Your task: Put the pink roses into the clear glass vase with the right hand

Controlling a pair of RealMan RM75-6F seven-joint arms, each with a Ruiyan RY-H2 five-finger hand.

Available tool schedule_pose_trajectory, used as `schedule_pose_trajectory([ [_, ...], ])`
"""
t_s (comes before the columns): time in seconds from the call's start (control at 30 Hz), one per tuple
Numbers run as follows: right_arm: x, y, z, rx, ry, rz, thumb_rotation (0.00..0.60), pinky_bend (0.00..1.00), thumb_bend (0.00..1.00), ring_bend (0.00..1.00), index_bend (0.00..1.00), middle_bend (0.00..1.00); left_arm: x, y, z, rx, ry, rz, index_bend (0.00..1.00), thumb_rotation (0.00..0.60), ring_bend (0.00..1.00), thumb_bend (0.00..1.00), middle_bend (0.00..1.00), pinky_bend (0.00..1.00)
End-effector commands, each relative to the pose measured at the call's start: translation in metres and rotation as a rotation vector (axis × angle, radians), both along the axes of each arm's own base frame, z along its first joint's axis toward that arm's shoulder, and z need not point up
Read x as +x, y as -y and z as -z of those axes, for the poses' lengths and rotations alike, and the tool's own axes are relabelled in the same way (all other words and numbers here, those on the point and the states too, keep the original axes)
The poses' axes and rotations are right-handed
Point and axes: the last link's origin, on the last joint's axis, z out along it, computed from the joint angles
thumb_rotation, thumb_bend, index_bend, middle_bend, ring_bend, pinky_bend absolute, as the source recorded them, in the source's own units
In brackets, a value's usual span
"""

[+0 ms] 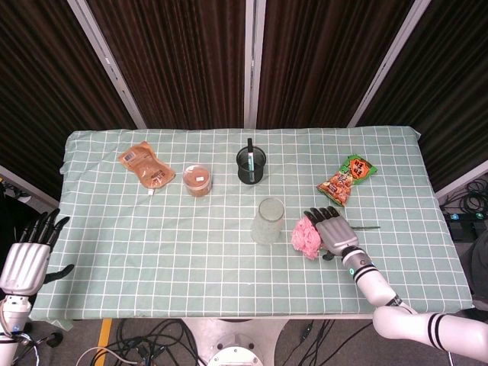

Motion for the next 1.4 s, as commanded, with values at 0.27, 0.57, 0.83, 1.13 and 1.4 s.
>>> schedule_pose_trajectory([
  [0.27, -0.001, 0.003, 0.015, -0.048, 0.014, -0.016, 0.6, 0.25, 0.21, 0.09, 0.04, 0.15, -0.007, 0.001, 0.003, -0.016, -0.002, -0.015, 0.11, 0.6, 0.0, 0.0, 0.0, 0.12],
  [0.57, -0.003, 0.007, 0.006, -0.136, 0.038, -0.046, 0.6, 0.59, 0.3, 0.39, 0.46, 0.43, -0.008, 0.002, 0.003, -0.019, -0.006, -0.018, 0.11, 0.6, 0.0, 0.0, 0.0, 0.12],
  [0.83, 0.011, 0.01, -0.037, -0.218, 0.119, -0.082, 0.6, 0.61, 0.3, 0.41, 0.49, 0.44, -0.007, 0.002, 0.003, -0.021, -0.012, -0.018, 0.11, 0.6, 0.0, 0.0, 0.0, 0.12],
  [1.13, 0.093, 0.006, -0.164, -0.454, 0.343, -0.268, 0.6, 0.61, 0.3, 0.41, 0.49, 0.44, -0.004, 0.0, 0.006, -0.025, -0.014, -0.013, 0.11, 0.6, 0.0, 0.0, 0.0, 0.12],
  [1.4, 0.161, -0.005, -0.204, -0.587, 0.75, -0.462, 0.6, 0.6, 0.28, 0.4, 0.5, 0.45, -0.001, -0.001, 0.007, -0.027, -0.023, -0.003, 0.11, 0.6, 0.0, 0.0, 0.0, 0.12],
])
